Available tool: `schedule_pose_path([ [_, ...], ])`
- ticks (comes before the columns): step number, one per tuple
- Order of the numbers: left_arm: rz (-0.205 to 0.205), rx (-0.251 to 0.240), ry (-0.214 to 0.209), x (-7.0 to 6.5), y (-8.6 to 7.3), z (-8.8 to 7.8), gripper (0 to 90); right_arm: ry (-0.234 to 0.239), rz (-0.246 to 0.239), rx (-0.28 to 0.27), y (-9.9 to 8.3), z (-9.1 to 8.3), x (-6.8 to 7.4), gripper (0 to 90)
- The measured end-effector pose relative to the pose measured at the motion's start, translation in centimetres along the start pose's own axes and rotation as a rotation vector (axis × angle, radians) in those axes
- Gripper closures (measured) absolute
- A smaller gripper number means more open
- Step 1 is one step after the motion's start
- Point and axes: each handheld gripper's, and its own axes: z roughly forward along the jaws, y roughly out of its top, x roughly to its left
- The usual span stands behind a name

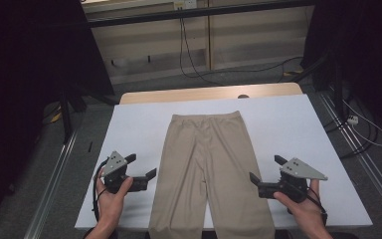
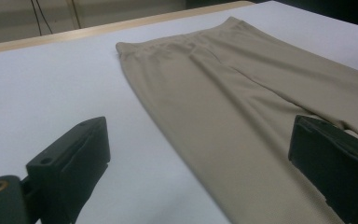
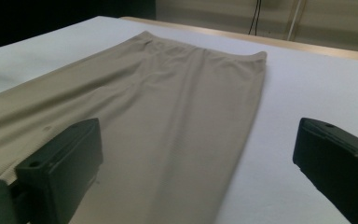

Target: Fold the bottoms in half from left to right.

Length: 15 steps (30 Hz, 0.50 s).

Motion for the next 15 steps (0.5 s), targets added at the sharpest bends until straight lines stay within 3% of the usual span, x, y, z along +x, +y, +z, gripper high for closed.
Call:
schedule_pose_path([
  [2, -0.008, -0.001, -0.012, 0.0, 0.0, 0.1, 5.6, 0.006, -0.004, 0.003, 0.1, 0.2, 0.3, 1.6],
  [5, 0.004, 0.016, -0.002, 0.1, 0.2, 0.7, 6.0, 0.046, -0.025, 0.031, 0.4, 0.9, 1.9, 3.7],
  [7, 0.003, 0.027, -0.032, 0.2, 0.5, 1.2, 6.5, 0.06, -0.027, 0.038, 0.5, 1.1, 2.3, 3.7],
  [8, 0.005, 0.029, -0.031, 0.1, 0.6, 1.6, 6.5, 0.102, -0.035, 0.062, 0.7, 1.7, 3.2, 4.0],
  [9, 0.002, 0.037, -0.029, 0.0, 0.8, 1.7, 6.5, 0.102, -0.035, 0.062, 0.7, 1.7, 3.2, 4.0],
  [11, -0.08, 0.043, -0.07, -0.2, 1.2, 2.5, 6.2, 0.154, -0.058, 0.087, 0.8, 2.5, 4.3, 6.2],
  [12, -0.101, 0.038, -0.092, -0.3, 1.4, 2.7, 6.2, 0.179, -0.062, 0.1, 0.9, 2.8, 4.7, 7.3],
  [13, -0.101, 0.038, -0.092, -0.3, 1.4, 2.7, 6.2, 0.208, -0.063, 0.115, 1.0, 3.1, 5.1, 7.9],
  [14, -0.039, 0.04, -0.085, -0.6, 1.8, 3.1, 6.2, 0.241, -0.056, 0.124, 1.1, 3.4, 5.6, 8.0],
  [15, -0.039, 0.04, -0.085, -0.6, 1.8, 3.1, 6.2, 0.254, -0.057, 0.125, 1.2, 3.7, 6.0, 8.6],
])
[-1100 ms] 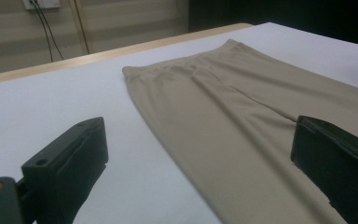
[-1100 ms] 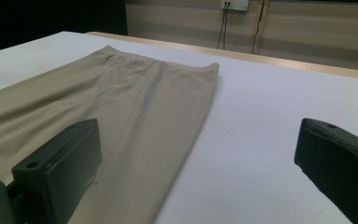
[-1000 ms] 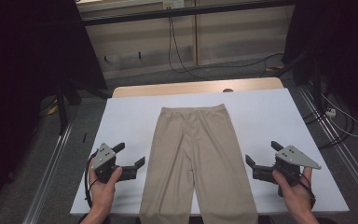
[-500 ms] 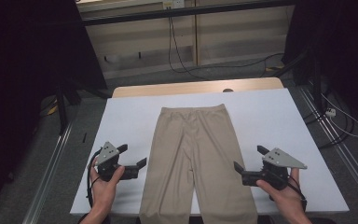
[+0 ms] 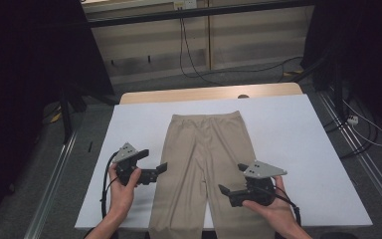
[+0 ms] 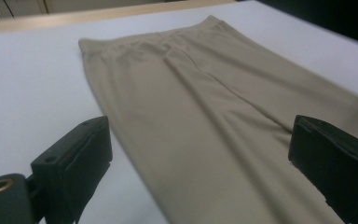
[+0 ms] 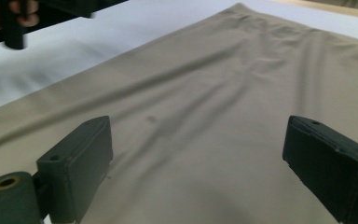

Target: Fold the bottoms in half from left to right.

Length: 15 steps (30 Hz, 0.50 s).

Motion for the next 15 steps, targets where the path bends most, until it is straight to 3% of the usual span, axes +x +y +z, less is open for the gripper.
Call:
schedule_pose_path([
  [2, 0.065, 0.015, 0.024, -0.4, 0.5, 0.4, 6.2, 0.01, -0.013, 0.008, 0.1, 0.4, 0.4, 9.9],
  [3, 0.047, 0.007, 0.008, -0.4, 0.7, 0.7, 6.2, 0.029, -0.047, 0.024, 0.5, 1.1, 1.4, 11.7],
  [4, 0.037, 0.006, -0.006, -0.3, 0.9, 0.9, 6.2, 0.029, -0.047, 0.024, 0.5, 1.1, 1.4, 11.7],
  [6, 0.058, -0.019, 0.006, 0.0, 2.0, 1.9, 6.5, 0.061, -0.065, 0.031, 1.0, 1.9, 2.5, 13.8],
  [9, 0.076, -0.009, 0.014, 0.5, 2.8, 2.7, 6.5, 0.082, -0.083, 0.04, 1.4, 2.5, 3.2, 14.2],
  [10, 0.053, -0.017, 0.009, 1.1, 3.2, 3.3, 6.8, 0.114, -0.084, 0.07, 1.8, 3.0, 3.7, 15.9],
  [12, 0.04, -0.017, 0.002, 1.5, 3.4, 3.7, 7.0, 0.127, -0.088, 0.078, 1.9, 3.2, 3.9, 16.6],
  [15, 0.047, -0.023, 0.009, 2.7, 3.8, 4.8, 8.6, 0.16, -0.102, 0.129, 2.9, 4.5, 4.8, 17.7],
])
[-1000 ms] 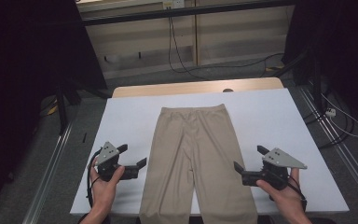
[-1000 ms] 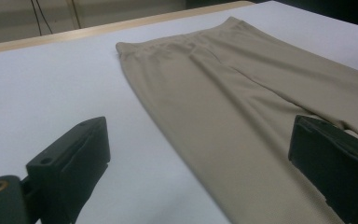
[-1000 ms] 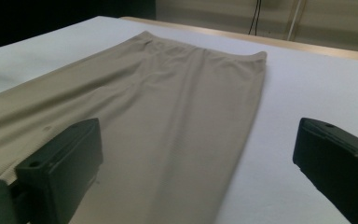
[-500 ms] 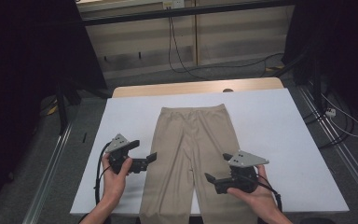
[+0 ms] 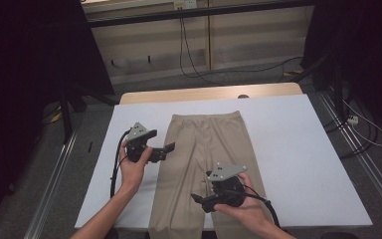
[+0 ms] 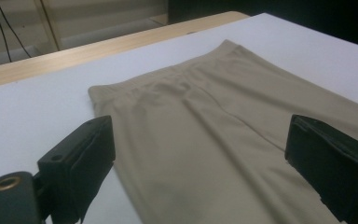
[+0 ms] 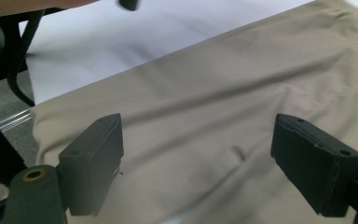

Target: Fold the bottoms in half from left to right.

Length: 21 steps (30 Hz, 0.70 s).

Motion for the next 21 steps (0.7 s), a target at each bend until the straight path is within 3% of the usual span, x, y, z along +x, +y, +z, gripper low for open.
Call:
schedule_pose_path([
  [5, 0.012, -0.001, 0.004, 1.5, 1.2, 1.6, 8.6, 0.015, 0.009, 0.025, 0.8, 1.5, 0.3, 19.8],
  [6, 0.027, -0.012, 0.024, 2.0, 1.7, 2.2, 8.6, 0.035, 0.048, 0.033, 1.3, 2.2, 0.4, 20.7],
  [9, 0.019, -0.014, 0.023, 2.7, 1.9, 2.9, 8.5, 0.055, 0.071, 0.031, 1.8, 3.0, 0.4, 22.1],
  [10, -0.02, -0.025, 0.027, 3.3, 1.7, 3.3, 8.5, 0.053, 0.062, 0.064, 2.2, 3.8, 0.4, 22.0],
  [11, -0.02, -0.025, 0.027, 3.3, 1.7, 3.3, 8.2, 0.053, 0.062, 0.064, 2.2, 3.8, 0.4, 22.0],
  [12, -0.033, -0.022, 0.022, 3.4, 1.4, 3.4, 7.3, 0.038, 0.048, 0.099, 2.4, 4.8, 0.7, 23.1],
  [13, -0.019, 0.016, 0.017, 3.4, 1.2, 3.5, 6.7, 0.031, 0.048, 0.114, 2.5, 5.2, 0.9, 23.1],
  [15, -0.005, 0.024, 0.013, 3.3, 1.1, 3.4, 6.6, 0.032, 0.04, 0.127, 2.5, 5.7, 1.2, 20.8],
  [16, 0.011, 0.029, 0.013, 3.2, 0.9, 3.3, 6.3, 0.066, 0.036, 0.152, 2.6, 6.7, 2.1, 20.7],
  [19, 0.001, 0.027, 0.014, 3.2, 0.7, 3.1, 6.2, 0.072, 0.011, 0.168, 2.6, 7.4, 3.1, 24.1],
  [21, -0.012, 0.033, 0.015, 3.4, 0.5, 3.1, 6.2, 0.056, -0.046, 0.168, 2.7, 8.1, 4.4, 32.2],
])
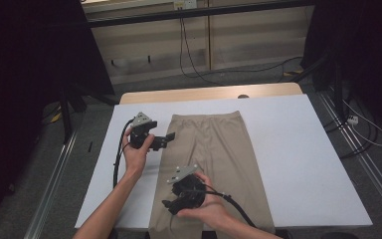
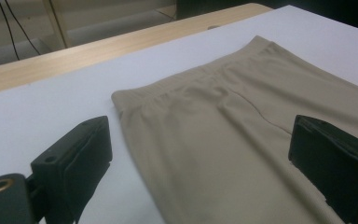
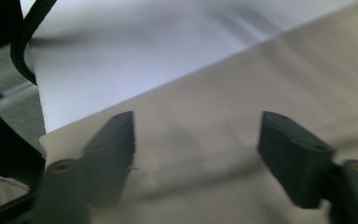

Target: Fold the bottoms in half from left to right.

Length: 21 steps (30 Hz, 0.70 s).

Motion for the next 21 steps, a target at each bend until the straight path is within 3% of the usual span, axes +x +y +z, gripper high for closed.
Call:
schedule_pose_path([
  [1, 0.005, 0.005, 0.009, 0.2, -0.2, -0.1, 6.1, 0.03, -0.017, -0.015, 0.2, 0.5, 1.1, 39.5],
  [2, 0.005, 0.005, 0.009, 0.2, -0.2, -0.1, 6.1, 0.03, -0.017, -0.015, 0.2, 0.5, 1.1, 39.5],
  [3, -0.003, 0.008, 0.016, 0.3, -0.4, 0.0, 6.1, 0.048, -0.022, -0.004, 0.3, 1.2, 2.1, 46.2],
  [7, -0.012, 0.019, 0.02, 0.4, -0.7, 0.1, 6.1, 0.069, -0.019, 0.016, 0.5, 2.3, 3.4, 56.0],
  [10, -0.005, 0.02, 0.02, 0.3, -0.7, 0.2, 6.1, 0.071, -0.016, 0.027, 0.6, 2.6, 3.9, 56.9],
  [13, 0.003, 0.015, 0.026, 0.2, -0.7, 0.1, 6.1, 0.051, -0.034, 0.032, 0.6, 2.9, 4.5, 54.5],
  [16, -0.003, 0.019, 0.029, 0.3, -0.7, 0.2, 6.2, 0.034, -0.02, 0.045, 0.9, 3.1, 5.2, 50.2],
  [17, -0.005, 0.019, 0.031, 0.3, -0.8, 0.2, 6.2, 0.028, -0.038, 0.046, 0.8, 3.2, 5.7, 42.3],
  [19, -0.004, 0.022, 0.037, 0.4, -0.8, 0.2, 6.2, 0.025, -0.039, 0.045, 0.8, 3.3, 5.9, 40.4],
  [21, -0.019, 0.017, 0.042, 0.5, -0.9, 0.2, 6.2, -0.02, -0.087, 0.045, 0.5, 3.6, 6.8, 36.8],
])
